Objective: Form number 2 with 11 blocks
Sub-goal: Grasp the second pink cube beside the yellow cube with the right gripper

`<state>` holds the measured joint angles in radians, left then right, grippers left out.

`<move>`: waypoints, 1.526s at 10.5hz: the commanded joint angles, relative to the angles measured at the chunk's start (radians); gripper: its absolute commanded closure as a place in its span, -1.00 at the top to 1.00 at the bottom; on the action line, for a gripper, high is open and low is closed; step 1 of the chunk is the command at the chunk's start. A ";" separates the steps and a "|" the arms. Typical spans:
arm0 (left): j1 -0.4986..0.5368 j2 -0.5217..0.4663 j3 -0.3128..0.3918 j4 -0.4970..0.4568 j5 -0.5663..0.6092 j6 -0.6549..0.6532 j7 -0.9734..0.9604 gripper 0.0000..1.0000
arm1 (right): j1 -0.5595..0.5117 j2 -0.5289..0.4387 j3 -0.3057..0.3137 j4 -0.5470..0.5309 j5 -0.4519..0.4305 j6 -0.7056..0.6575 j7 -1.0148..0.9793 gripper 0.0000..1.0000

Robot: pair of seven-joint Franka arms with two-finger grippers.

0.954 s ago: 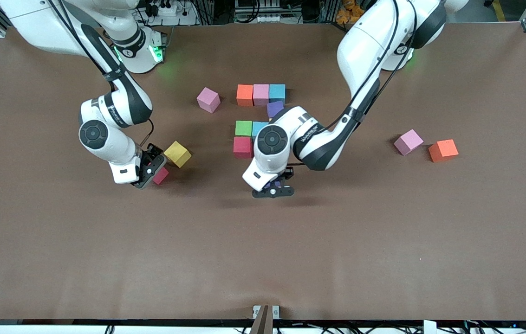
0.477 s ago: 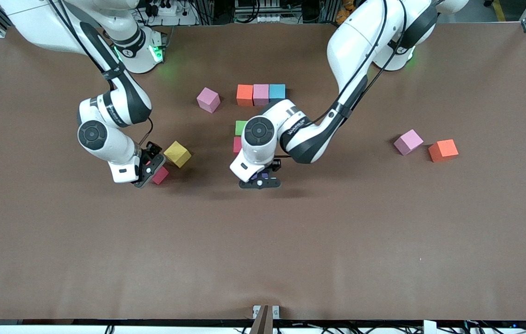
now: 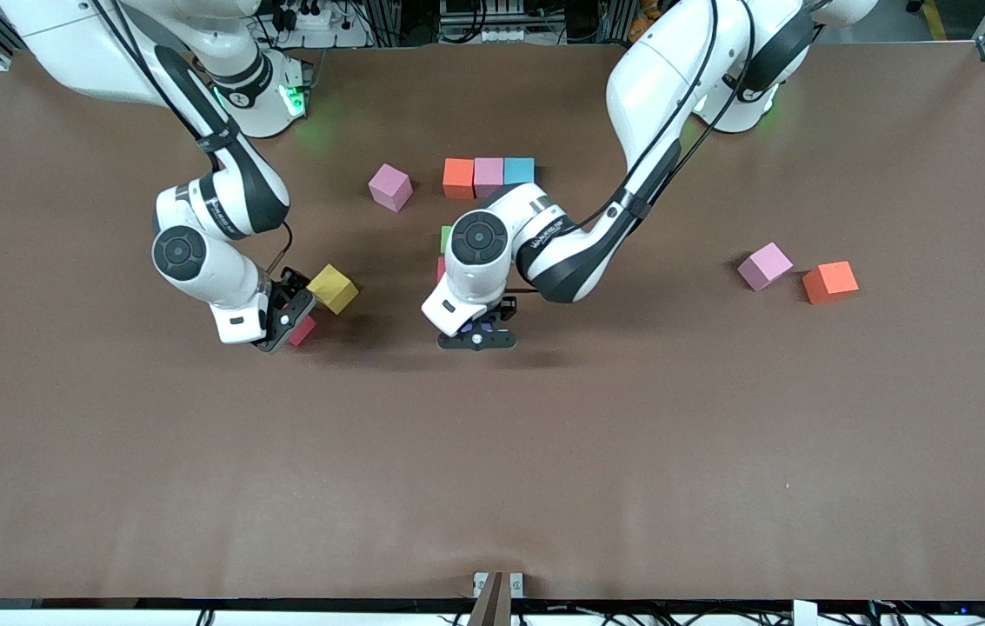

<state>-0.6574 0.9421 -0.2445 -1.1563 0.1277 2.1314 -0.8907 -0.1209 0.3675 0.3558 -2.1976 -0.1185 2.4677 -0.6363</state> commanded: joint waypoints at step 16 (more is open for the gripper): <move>-0.064 0.058 0.010 0.052 -0.026 0.054 -0.002 -0.74 | -0.037 0.001 0.003 -0.004 0.014 0.013 -0.068 0.04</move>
<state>-0.7080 0.9792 -0.2469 -1.1328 0.1263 2.1790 -0.8907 -0.1356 0.3927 0.3446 -2.1964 -0.1183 2.5049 -0.6913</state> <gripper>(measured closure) 0.432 0.388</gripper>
